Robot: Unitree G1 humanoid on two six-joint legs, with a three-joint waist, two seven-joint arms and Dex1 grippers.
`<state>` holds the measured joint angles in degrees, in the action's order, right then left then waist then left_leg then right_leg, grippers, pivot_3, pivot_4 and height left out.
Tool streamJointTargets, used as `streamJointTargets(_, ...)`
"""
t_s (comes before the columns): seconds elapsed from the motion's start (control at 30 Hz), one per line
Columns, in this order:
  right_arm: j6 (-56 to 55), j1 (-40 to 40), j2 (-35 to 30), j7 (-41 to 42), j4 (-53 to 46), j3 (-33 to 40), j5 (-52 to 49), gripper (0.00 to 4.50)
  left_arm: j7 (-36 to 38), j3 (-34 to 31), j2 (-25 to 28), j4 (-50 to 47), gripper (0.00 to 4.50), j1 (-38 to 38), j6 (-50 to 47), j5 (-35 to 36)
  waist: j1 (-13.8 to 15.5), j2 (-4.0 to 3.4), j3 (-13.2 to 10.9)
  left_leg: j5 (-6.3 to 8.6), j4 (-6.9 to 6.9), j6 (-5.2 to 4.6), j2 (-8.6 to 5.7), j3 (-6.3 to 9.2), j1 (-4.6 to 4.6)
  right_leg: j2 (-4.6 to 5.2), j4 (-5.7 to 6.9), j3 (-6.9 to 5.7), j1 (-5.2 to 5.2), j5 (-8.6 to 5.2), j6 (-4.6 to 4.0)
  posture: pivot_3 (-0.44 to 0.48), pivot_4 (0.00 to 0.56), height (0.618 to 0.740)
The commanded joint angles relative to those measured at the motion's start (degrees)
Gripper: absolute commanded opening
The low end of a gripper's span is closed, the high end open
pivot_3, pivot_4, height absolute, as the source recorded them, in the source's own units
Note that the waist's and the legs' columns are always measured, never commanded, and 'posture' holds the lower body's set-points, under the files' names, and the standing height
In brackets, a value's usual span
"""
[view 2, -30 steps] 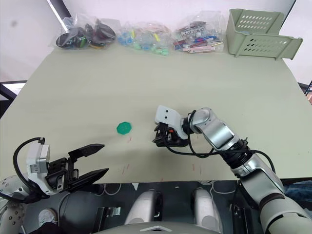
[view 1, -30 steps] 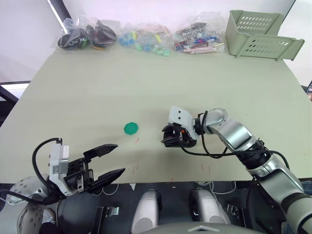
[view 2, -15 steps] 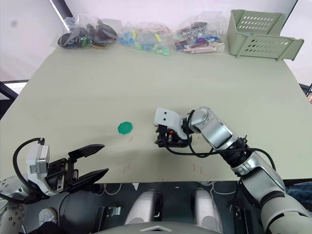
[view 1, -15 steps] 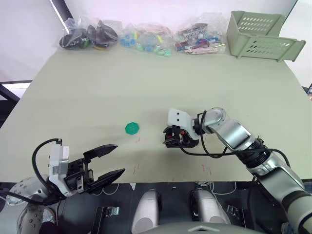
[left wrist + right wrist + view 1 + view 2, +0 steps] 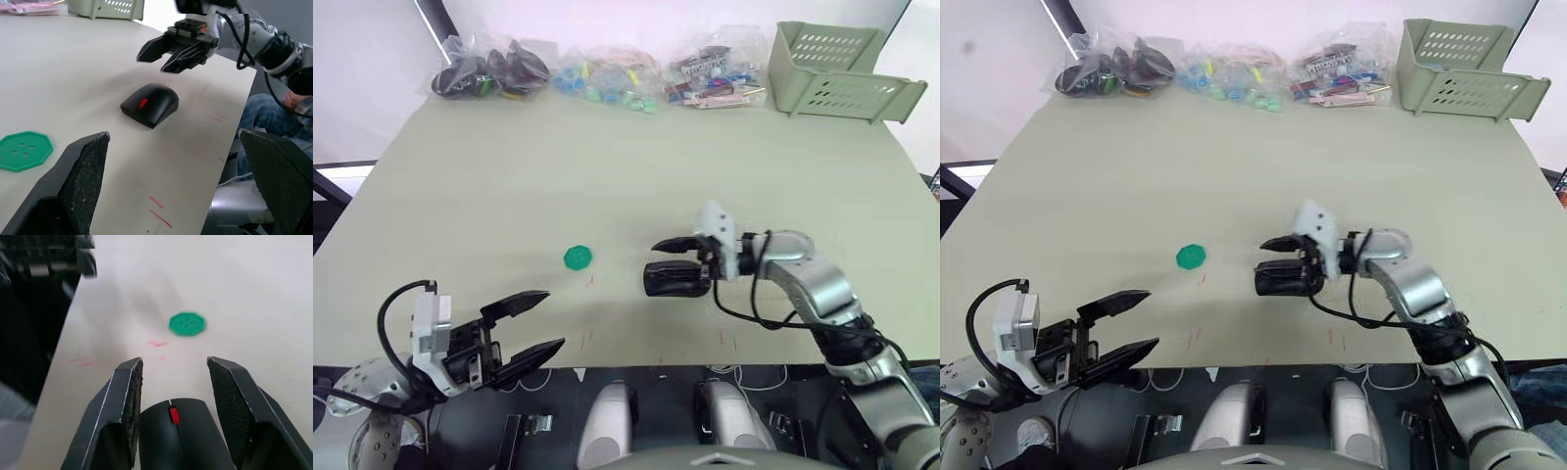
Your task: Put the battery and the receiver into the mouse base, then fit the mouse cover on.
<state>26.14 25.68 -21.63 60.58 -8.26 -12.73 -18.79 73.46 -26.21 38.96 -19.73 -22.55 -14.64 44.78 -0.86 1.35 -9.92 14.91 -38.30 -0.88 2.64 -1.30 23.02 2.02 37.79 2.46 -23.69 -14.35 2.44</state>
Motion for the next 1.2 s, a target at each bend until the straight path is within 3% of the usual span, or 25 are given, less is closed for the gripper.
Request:
streamJointTargets(0.03,-3.03,-4.13,-1.84,-0.9,-3.54,4.7,-2.63,2.2,-0.12,-0.05,0.0,-1.65,4.5,0.33,0.61,0.43,-0.07,0.0,0.0,0.0,0.0,0.0,0.0,-0.01,-0.01,0.0,0.01,0.01,0.0,0.0,0.0,0.0,0.15,0.74)
streamJointTargets(0.27,-10.53,-10.25,4.44,-6.15,2.86,6.5,-2.3,2.2,0.04,1.44,0.24,-0.3,4.5,3.09,0.31,-0.01,-0.28,-0.02,-0.02,0.0,-0.01,0.0,0.1,-0.05,-0.07,-0.15,0.08,0.04,-0.01,-0.01,0.02,0.0,0.15,0.74)
streamJointTargets(0.6,-25.28,-16.09,8.71,-8.3,18.3,2.92,4.05,2.2,0.03,1.43,0.79,0.38,4.5,4.55,-0.05,0.01,-0.64,0.09,0.06,0.0,0.0,0.0,0.09,-0.11,-0.23,-0.12,0.08,0.13,0.09,-0.01,0.02,0.0,0.15,0.74)
streamJointTargets(0.77,-23.04,-15.71,7.67,-11.39,8.05,8.91,-2.58,2.2,-6.2,1.1,-0.46,-0.1,4.5,4.61,-2.31,-0.52,-1.26,0.02,0.04,-0.03,-0.04,0.01,0.16,0.01,-0.33,-0.15,0.16,0.15,0.11,0.0,0.02,0.0,0.15,0.74)
streamJointTargets(1.0,-16.93,-22.47,-4.68,-6.9,-3.39,16.5,-9.26,2.2,-14.44,-0.41,-2.39,-1.44,4.5,2.24,-4.26,-1.17,-0.82,0.04,0.04,0.0,0.03,0.01,0.02,0.05,-0.13,-0.03,0.02,0.22,0.05,0.1,0.1,0.0,0.15,0.74)
streamJointTargets(1.07,-15.35,-25.97,-8.73,-5.68,-5.35,20.37,-11.01,2.89,-16.18,-1.0,-2.98,-1.9,4.5,0.64,-4.42,-1.45,-0.81,0.04,0.03,0.01,0.1,0.01,0.02,0.03,-0.11,-0.05,-0.01,0.2,0.04,0.11,0.11,0.0,0.15,0.74)
streamJointTargets(1.1,-14.7,-28.53,-11.2,-4.7,-6.12,23.24,-11.83,3.01,-17.27,-1.33,-3.45,-2.12,4.5,-0.48,-4.18,-2.16,-0.9,0.0,0.0,0.01,0.13,0.01,0.02,0.03,-0.11,-0.06,-0.02,0.2,0.03,0.11,0.12,0.0,0.15,0.74)
streamJointTargets(1.13,-14.88,-30.93,-13.19,-3.75,-6.5,25.62,-11.97,3.51,-17.92,-1.58,-3.83,-2.35,4.5,-1.54,-4.19,-2.41,-0.9,-0.01,0.0,0.01,0.16,0.01,0.03,-0.01,-0.12,-0.09,-0.01,0.19,0.02,0.09,0.08,0.0,0.15,0.74)
streamJointTargets(1.2,-15.39,-34.95,-15.68,-2.59,-6.67,29.11,-11.94,3.95,-19.2,-1.9,-4.59,-2.48,4.5,-3.17,-3.85,-3.42,-0.81,-0.06,-0.03,0.01,0.15,0.01,0.03,-0.01,-0.11,-0.09,-0.01,0.19,0.02,0.06,0.04,0.0,0.15,0.74)
